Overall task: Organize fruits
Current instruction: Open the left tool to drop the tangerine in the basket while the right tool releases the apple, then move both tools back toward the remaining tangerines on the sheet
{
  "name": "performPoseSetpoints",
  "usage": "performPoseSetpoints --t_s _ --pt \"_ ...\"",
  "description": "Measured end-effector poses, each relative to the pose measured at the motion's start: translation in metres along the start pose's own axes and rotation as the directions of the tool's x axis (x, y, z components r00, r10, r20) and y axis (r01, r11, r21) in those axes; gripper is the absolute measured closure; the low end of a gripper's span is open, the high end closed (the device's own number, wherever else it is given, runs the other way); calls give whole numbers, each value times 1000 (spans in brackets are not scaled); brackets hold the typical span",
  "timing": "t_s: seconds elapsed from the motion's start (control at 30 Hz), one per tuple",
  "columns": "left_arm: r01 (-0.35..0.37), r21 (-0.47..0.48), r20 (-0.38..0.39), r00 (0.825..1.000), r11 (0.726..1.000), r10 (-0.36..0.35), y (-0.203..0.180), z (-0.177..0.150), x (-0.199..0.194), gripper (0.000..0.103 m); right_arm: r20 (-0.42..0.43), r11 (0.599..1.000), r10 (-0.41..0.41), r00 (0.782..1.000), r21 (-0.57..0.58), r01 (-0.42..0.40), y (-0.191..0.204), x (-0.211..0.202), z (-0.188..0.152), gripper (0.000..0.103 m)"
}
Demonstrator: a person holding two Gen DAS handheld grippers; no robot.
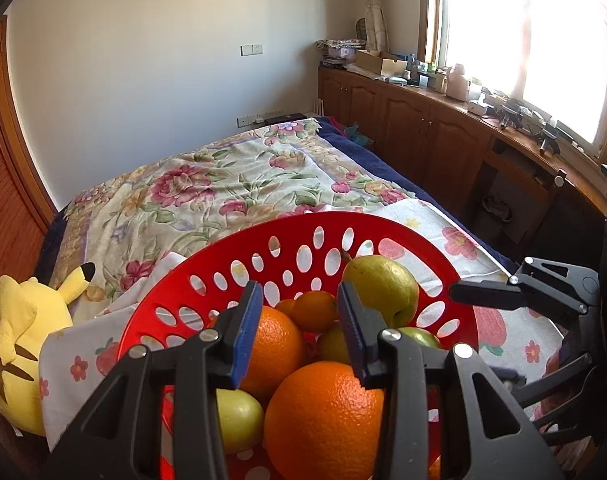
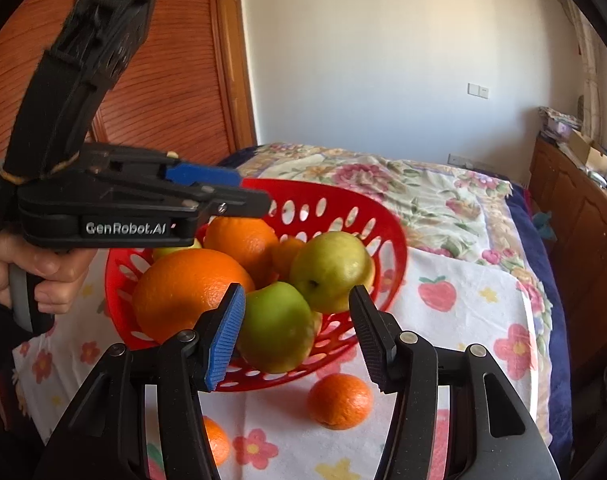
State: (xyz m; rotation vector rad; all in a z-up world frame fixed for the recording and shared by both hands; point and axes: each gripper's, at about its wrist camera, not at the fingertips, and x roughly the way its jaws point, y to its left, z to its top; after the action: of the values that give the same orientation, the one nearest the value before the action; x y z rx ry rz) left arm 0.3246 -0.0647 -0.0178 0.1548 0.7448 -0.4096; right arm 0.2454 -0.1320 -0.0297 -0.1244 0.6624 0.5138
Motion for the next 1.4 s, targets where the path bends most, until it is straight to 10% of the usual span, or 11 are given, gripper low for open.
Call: performPoseSetpoints --t_s 0.83,1.4 --pt "-41 -74 194 979 996 55 -16 -75 -94 51 37 992 -81 996 104 77 -21 -59 -19 47" --pt "-19 -132 132 991 991 36 -38 -133 -80 51 -47 989 -91 995 113 96 -23 -45 -47 47"
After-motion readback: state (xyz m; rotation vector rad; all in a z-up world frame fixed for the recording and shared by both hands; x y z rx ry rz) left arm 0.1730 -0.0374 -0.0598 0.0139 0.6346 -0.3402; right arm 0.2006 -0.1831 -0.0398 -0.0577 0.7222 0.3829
